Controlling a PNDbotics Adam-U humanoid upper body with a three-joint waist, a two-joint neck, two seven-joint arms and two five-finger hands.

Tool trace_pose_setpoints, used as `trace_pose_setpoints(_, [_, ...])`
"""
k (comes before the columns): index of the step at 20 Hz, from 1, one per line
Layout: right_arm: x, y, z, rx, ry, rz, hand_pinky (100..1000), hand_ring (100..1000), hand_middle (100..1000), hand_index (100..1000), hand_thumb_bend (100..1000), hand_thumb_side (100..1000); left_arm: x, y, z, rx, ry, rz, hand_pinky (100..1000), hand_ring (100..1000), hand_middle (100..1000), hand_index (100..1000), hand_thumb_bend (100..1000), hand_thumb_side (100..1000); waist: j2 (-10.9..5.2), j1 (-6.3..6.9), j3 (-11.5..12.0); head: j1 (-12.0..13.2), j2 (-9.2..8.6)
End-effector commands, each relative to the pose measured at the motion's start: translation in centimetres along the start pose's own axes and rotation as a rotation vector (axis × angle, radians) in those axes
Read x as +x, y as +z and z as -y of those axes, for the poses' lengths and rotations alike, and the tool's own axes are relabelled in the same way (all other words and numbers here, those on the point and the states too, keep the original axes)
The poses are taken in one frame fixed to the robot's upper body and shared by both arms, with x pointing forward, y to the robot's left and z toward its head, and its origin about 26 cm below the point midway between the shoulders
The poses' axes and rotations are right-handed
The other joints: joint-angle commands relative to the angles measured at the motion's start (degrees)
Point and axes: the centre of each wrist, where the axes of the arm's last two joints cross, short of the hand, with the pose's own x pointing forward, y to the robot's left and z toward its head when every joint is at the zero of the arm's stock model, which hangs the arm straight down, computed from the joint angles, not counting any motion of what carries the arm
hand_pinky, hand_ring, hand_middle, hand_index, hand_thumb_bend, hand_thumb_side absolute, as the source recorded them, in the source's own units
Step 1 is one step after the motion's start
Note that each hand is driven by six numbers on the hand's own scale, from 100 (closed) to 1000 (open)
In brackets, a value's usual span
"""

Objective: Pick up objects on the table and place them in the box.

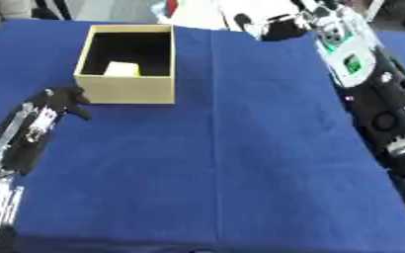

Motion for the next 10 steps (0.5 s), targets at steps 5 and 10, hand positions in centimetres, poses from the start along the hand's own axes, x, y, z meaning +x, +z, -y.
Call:
trace_pose_setpoints(5, [-0.4, 4.0, 5.0, -0.071, -0.070, -0.046, 720, 778, 653, 819, 205, 175, 0.4, 0.3, -0.9, 0.037, -0.032, -0.001, 1000, 587, 628, 776, 255, 735, -1.00, 0.57, -3.10, 1.07, 0.59])
trace_pose_setpoints(10, [-0.7, 6.8, 5.1, -0.104, -0.120, -0.096, 720, 778, 643, 815, 139, 221, 0.3, 0.5, -1.0, 0.052, -0.034, -0.004, 1000, 587, 628, 776, 253, 737, -0.99, 0.85, -4.37, 1.41, 0.63])
